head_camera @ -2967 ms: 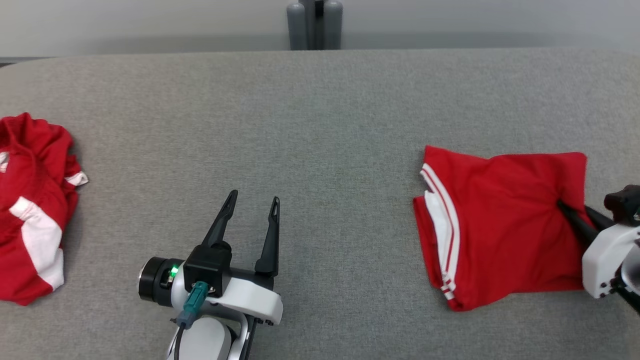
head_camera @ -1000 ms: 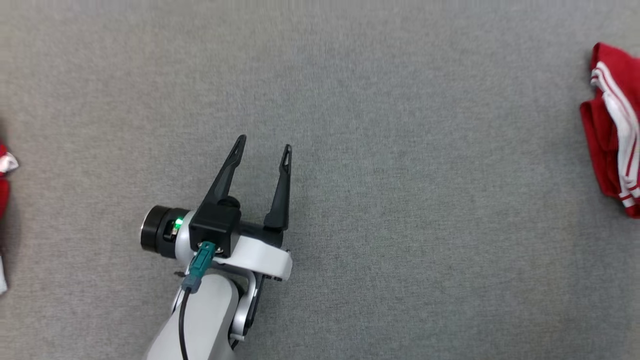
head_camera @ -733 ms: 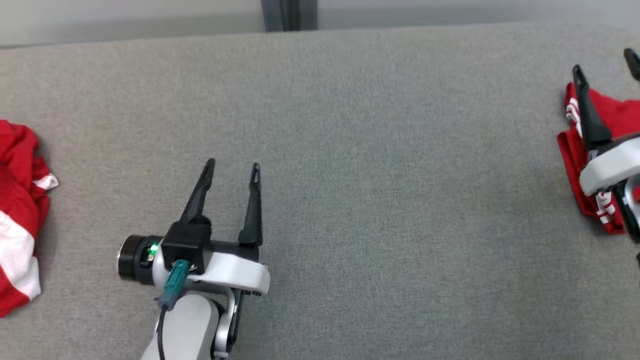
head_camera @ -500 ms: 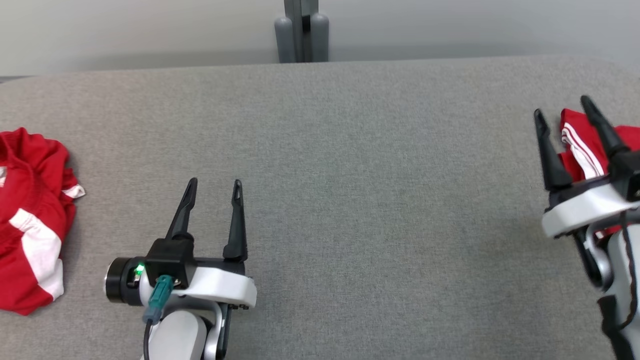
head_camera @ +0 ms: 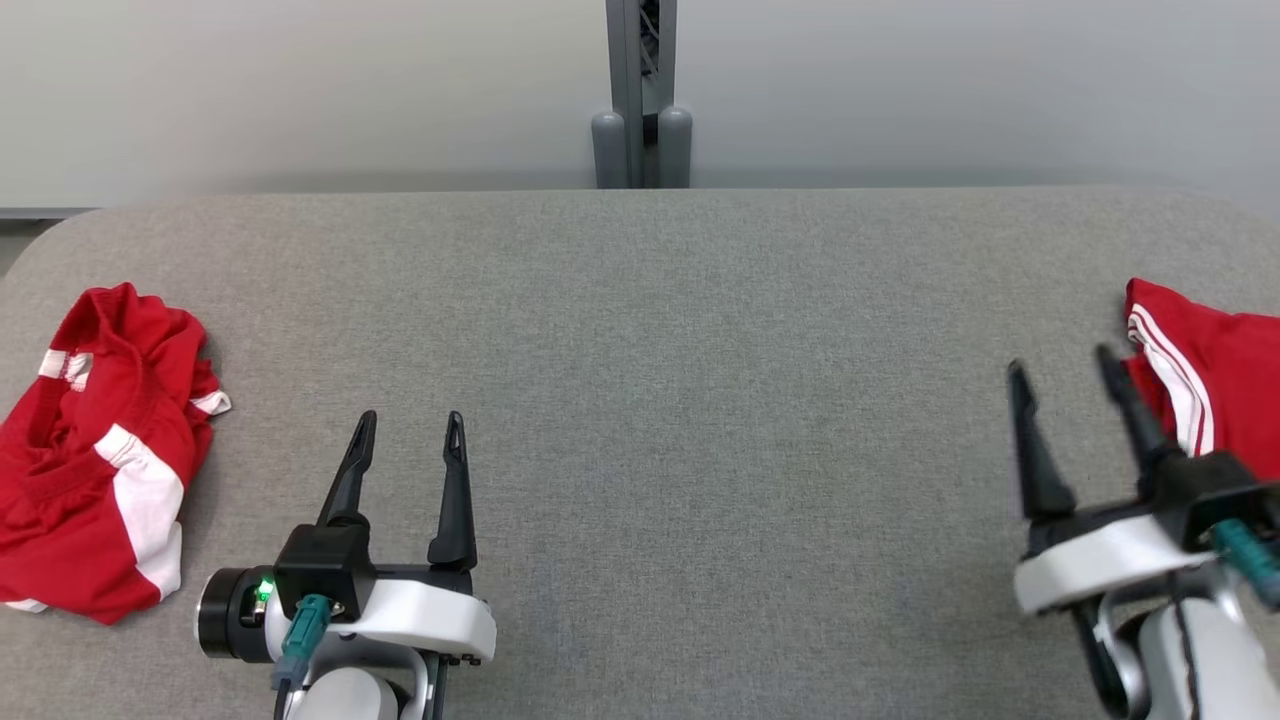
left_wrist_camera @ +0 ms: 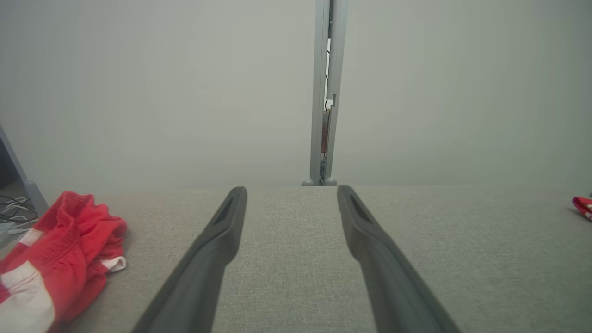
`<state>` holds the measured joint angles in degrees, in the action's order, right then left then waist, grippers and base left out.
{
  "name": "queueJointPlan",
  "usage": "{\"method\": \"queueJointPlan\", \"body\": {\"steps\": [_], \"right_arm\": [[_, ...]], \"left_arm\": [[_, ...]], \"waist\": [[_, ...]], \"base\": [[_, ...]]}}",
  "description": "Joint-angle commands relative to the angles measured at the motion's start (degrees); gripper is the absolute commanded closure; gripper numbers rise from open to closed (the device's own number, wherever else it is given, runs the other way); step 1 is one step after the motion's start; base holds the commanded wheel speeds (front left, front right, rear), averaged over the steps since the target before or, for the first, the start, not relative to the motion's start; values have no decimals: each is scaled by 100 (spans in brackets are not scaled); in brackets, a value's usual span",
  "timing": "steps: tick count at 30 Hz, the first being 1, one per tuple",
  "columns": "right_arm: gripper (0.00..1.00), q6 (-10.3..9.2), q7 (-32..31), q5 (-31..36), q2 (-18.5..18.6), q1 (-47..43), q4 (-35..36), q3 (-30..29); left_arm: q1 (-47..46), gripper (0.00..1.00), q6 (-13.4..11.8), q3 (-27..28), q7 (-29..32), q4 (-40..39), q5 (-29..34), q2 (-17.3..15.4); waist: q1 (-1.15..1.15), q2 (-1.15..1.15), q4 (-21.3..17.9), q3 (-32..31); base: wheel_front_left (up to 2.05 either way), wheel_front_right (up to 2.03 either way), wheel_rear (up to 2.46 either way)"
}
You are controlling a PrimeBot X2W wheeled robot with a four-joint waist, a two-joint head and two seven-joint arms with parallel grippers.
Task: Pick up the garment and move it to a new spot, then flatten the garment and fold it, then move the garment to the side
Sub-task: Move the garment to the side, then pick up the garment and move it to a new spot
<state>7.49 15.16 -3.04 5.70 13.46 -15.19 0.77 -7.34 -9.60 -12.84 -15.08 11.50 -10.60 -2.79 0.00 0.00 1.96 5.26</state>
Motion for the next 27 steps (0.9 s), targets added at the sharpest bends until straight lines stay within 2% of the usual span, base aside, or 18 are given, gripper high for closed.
{"method": "queueJointPlan", "body": {"steps": [1,18,23,27], "right_arm": [[0,1,8,58,0,-82,20,47],[0,0,8,55,-162,-457,-170,173],[0,0,8,23,-172,-481,-174,172],[0,0,8,4,-171,-508,-131,192]], "left_arm": [[56,0,18,15,3,-31,28,-24],[337,0,55,15,2,-41,26,-24],[287,0,66,-10,2,-8,20,-25],[259,0,44,-22,2,-19,17,-24]], "waist": [[0,0,15,-24],[0,0,89,-301],[0,0,291,-312],[0,0,596,-266]], "base": [[0,0,0],[0,0,0],[0,0,0],[0,0,0]]}}
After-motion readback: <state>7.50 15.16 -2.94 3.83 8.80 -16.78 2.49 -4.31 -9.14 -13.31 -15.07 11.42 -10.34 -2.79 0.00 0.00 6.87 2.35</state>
